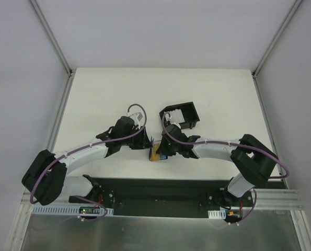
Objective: Put the credit cards into the card holder
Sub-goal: Turn over the card holder at the center of the board.
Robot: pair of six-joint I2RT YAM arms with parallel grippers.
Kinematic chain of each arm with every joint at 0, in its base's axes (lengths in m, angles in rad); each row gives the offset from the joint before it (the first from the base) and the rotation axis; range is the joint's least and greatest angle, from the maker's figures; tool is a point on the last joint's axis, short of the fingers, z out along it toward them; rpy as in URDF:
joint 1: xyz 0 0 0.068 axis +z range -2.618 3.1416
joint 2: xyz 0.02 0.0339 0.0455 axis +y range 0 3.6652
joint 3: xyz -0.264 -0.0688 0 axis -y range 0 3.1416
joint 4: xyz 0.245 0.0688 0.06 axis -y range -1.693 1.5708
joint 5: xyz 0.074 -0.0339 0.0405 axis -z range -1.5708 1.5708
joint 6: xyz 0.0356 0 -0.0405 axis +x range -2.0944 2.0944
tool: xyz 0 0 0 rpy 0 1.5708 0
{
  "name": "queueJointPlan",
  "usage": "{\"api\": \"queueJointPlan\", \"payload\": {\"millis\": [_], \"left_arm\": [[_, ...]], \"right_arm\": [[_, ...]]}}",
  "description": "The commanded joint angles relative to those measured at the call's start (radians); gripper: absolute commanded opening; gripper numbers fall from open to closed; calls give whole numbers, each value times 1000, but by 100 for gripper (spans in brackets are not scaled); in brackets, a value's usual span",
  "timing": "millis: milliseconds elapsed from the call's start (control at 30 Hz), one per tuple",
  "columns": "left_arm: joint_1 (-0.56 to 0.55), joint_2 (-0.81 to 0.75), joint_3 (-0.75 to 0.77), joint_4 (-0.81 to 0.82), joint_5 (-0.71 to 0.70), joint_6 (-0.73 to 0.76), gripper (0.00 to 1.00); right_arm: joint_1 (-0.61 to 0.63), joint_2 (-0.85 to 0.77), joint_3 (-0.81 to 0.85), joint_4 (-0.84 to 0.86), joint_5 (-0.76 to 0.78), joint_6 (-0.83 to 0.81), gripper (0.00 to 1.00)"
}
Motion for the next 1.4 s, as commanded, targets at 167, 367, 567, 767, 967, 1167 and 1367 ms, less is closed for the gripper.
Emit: {"api": "queueJointPlan", "payload": {"millis": [167, 367, 567, 767, 967, 1167, 1367], "left_arm": [[-3, -12, 15, -61, -43, 66, 13], [-3, 3, 15, -108, -74, 77, 0], [-3, -2, 12, -151, -118, 95, 0], [-3, -11, 18, -170, -130, 100, 0], [-3, -8, 12, -170, -137, 98, 0], [-3, 8, 17, -170, -129, 101, 0], [-3, 15, 17, -170, -126, 103, 0]], "right_arm": [[1, 34, -10, -124, 77, -23, 0], [-1, 2, -9, -118, 75, -37, 0], [-11, -135, 22, -153, 106, -82, 1], [-39, -241, 8, -251, 155, -106, 0], [-62, -261, -22, -301, 145, -117, 0], [-70, -241, -27, -297, 120, -117, 1], [-73, -241, -32, -262, 103, -97, 0]]}}
